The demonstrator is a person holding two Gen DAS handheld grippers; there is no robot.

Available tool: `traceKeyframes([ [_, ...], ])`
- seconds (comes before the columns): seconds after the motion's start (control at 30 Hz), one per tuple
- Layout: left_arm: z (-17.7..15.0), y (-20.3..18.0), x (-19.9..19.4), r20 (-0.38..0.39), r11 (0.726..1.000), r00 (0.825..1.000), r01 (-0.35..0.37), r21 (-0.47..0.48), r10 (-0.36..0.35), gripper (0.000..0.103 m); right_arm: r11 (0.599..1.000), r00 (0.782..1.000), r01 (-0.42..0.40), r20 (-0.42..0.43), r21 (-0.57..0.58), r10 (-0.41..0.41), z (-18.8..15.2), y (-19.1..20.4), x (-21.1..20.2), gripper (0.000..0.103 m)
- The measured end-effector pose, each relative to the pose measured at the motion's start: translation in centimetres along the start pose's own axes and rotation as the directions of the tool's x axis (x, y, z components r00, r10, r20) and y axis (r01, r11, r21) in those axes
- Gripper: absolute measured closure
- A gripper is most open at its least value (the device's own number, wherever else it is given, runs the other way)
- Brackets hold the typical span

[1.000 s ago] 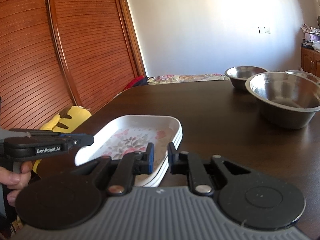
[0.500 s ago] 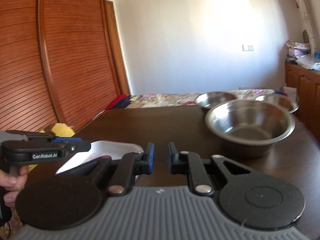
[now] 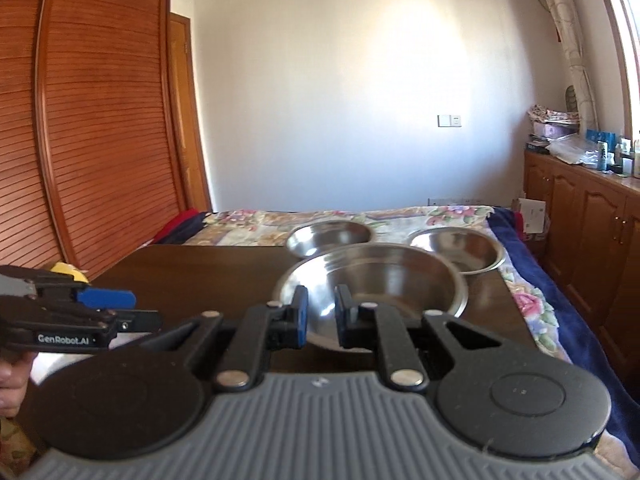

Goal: Organize plates and bowls

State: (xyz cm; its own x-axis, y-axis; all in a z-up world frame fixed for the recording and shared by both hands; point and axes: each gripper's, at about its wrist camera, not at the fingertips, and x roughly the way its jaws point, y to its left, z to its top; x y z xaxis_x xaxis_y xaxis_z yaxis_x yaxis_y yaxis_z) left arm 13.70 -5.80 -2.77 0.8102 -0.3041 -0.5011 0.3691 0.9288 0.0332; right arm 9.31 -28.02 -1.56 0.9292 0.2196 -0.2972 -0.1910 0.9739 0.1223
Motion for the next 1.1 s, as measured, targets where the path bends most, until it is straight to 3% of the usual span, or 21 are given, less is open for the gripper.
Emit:
traceKeyframes([
  [0.07,0.2,-0.6,0.8,0.0,1.0,1.0,-0.012,0.004,0.012,0.033,1.0,1.0,-0.003,-0.002,0.011,0.003,-0.1,-0.8,0.5,0.087],
  [0.47,1.9,-2.2,3.5,0.023,0.999,1.0,-0.004,-0.05,0.005,0.019,0.999,1.0,0.005,-0.002,0.045,-0.005,-0.5,-5.0,2.5,0.085],
  [0.53,2.2,-2.3,3.9,0.026,0.999,1.0,-0.003,-0.047,0.004,0.018,0.999,1.0,0.015,-0.002,0.047,-0.015,-0.3,-5.6,3.0,0.067],
  [0.67,2.9,-2.7,4.6,0.028,0.999,1.0,-0.003,-0.036,0.004,0.013,0.998,1.0,0.027,-0.003,0.05,-0.026,-0.1,-7.0,4.0,0.06],
  [0.73,3.1,-2.7,5.3,0.023,0.999,1.0,0.001,-0.047,0.0,0.009,0.998,0.999,0.032,-0.009,0.06,-0.031,-0.1,-7.6,4.7,0.049],
  [1.1,4.0,-3.9,8.4,-0.012,0.999,0.999,0.03,-0.031,-0.031,0.008,0.993,0.998,0.049,-0.054,0.109,-0.043,-0.6,-9.7,7.8,0.049],
])
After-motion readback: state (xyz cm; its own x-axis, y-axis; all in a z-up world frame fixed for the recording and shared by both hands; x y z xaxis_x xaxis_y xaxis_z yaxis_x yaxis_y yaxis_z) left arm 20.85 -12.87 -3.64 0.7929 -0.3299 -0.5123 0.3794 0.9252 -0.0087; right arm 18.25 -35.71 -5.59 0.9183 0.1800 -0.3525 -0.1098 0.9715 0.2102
